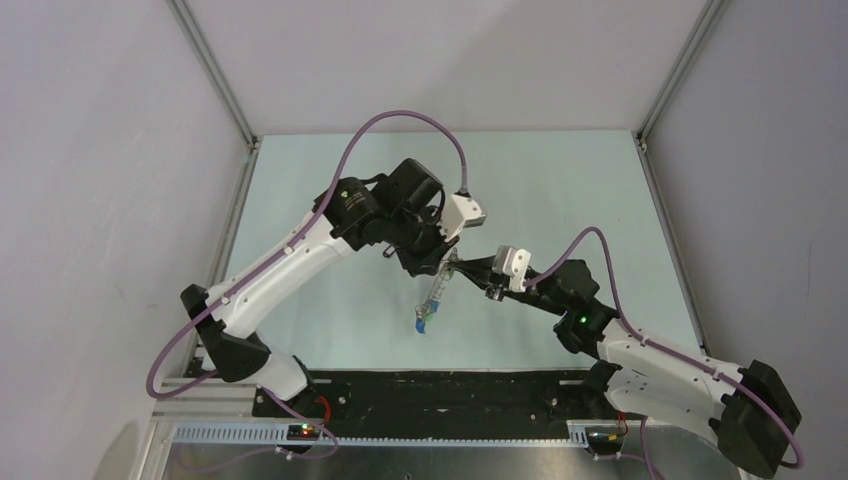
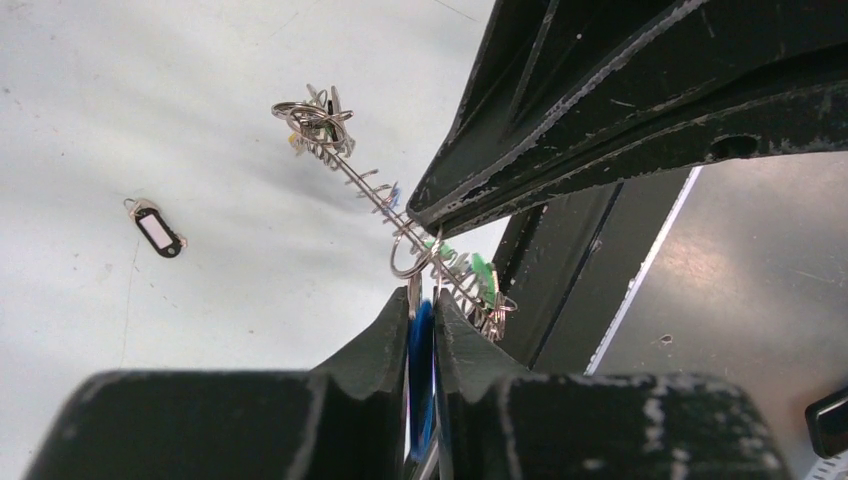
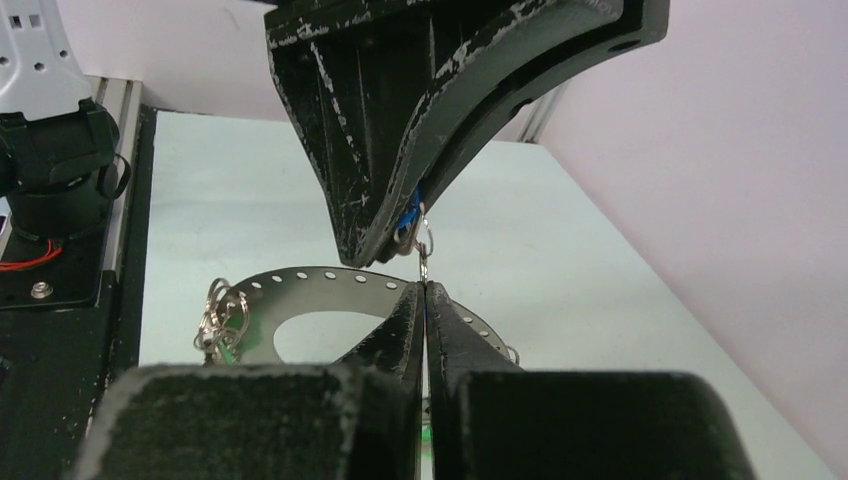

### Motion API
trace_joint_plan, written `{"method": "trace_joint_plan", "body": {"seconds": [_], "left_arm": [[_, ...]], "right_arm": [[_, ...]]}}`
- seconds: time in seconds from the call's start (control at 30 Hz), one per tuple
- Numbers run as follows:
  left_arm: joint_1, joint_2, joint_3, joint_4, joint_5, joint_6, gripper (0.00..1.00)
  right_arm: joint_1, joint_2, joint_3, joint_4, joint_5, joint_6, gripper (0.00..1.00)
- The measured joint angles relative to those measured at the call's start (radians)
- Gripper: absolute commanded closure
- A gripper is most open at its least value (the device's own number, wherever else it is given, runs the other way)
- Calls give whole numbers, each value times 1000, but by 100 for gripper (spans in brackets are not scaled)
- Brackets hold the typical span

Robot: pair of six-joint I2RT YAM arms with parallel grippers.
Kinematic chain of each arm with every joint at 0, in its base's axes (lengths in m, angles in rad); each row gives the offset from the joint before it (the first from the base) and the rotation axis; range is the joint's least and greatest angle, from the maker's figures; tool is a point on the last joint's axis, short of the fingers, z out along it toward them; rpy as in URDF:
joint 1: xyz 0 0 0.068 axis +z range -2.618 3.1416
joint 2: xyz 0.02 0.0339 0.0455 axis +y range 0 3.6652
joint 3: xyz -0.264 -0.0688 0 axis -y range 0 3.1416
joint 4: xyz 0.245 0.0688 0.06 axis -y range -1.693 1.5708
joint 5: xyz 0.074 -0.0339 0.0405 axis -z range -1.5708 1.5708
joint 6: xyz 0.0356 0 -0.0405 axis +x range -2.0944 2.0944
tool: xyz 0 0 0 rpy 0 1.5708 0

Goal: Remove the keys from the keyring

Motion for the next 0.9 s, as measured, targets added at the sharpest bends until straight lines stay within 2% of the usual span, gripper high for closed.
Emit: {"method": "trace_joint_plan", "body": {"seconds": [0.1, 0.17, 0.9], "left_arm": [[0, 0, 0, 2, -8, -6, 98], [0, 0, 0, 2, -6, -8, 100], [0, -32, -47, 48, 13, -6, 100]], "right_arm": [[0, -3, 0, -28, 3, -5, 100], [0, -3, 0, -40, 3, -6, 100], [1, -93, 0, -116, -5, -35, 100]]}}
